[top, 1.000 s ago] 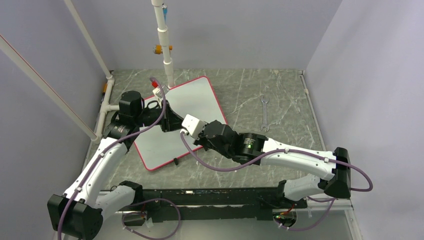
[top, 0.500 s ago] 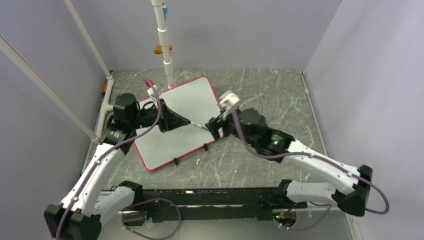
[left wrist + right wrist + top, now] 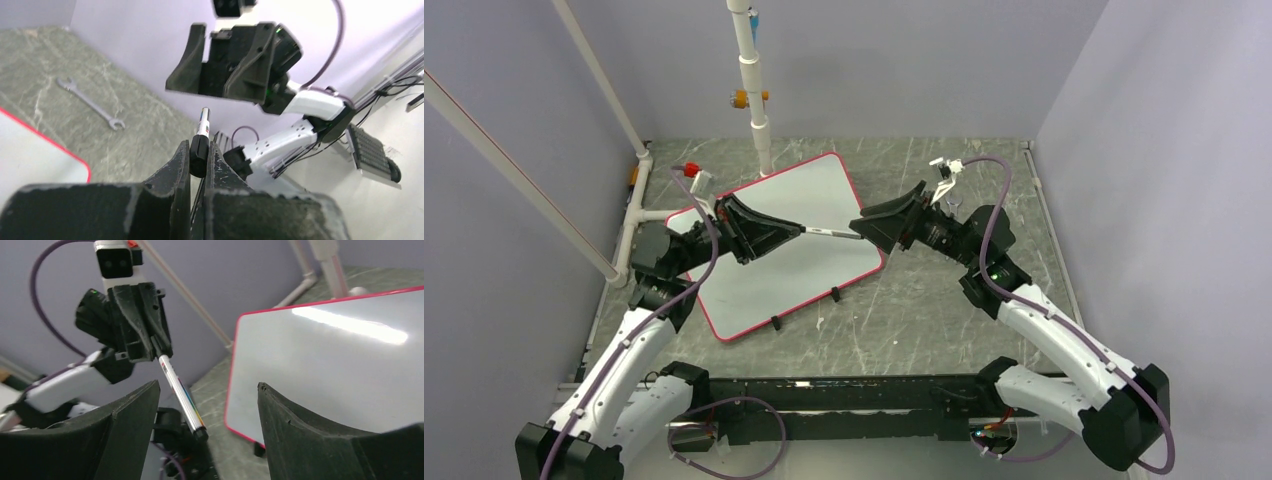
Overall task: Write a sentence on the whiteboard
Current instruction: Open the pen cap from the whiteboard marker.
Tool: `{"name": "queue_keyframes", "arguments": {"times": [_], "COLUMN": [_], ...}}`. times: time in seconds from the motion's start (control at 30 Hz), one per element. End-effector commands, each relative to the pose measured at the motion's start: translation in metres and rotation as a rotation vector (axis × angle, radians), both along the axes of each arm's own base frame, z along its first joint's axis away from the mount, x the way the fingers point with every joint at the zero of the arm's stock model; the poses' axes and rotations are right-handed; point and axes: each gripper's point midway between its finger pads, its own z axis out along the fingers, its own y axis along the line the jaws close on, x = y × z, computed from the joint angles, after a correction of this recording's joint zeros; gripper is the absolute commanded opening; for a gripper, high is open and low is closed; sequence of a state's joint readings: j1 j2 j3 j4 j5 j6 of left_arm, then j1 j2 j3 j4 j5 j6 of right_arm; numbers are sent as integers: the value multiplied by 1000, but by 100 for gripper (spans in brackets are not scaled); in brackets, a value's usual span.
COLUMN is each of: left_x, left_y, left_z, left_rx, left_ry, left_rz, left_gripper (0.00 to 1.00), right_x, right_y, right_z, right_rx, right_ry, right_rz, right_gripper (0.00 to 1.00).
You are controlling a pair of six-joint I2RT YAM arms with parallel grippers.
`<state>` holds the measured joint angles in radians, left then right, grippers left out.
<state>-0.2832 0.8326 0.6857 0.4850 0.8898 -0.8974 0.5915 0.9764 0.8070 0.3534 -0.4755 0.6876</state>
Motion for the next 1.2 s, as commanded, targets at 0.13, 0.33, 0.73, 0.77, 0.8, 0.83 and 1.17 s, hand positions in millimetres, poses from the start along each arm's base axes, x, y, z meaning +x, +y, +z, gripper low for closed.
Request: {"name": "queue_keyframes", "arguments": {"times": [0.13, 0.33, 0.73, 0.77, 0.8, 0.83, 1.17], "left_x": [-21, -20, -14, -13, -13, -12, -9], "left_y": [3, -6, -24, -25, -27, -28, -35], "left_z": [60, 64, 66, 65, 65, 65, 66], "left_rx": [-183, -212, -191, -182, -175, -168, -143], "left_ry": [-139, -138, -148, -149, -150, -152, -162], "left_rz": [-1, -20, -21, -21, -20, -18, -18], "left_gripper": [0, 0, 0, 0, 0, 0, 0], "right_x": [-46, -47, -42, -42, -42, -42, -41], "right_y": [8, 10, 12, 13, 13, 13, 18], "right_z": [52, 59, 56, 56, 56, 56, 53], "right_rx": [224, 236, 213, 212, 210, 208, 194], "right_ry": [-76, -87, -67, -68, -66, -66, -55], "right_rz": [293, 315, 305, 305, 306, 307, 324], "right_gripper": [65, 54, 40, 39, 37, 36, 32]}}
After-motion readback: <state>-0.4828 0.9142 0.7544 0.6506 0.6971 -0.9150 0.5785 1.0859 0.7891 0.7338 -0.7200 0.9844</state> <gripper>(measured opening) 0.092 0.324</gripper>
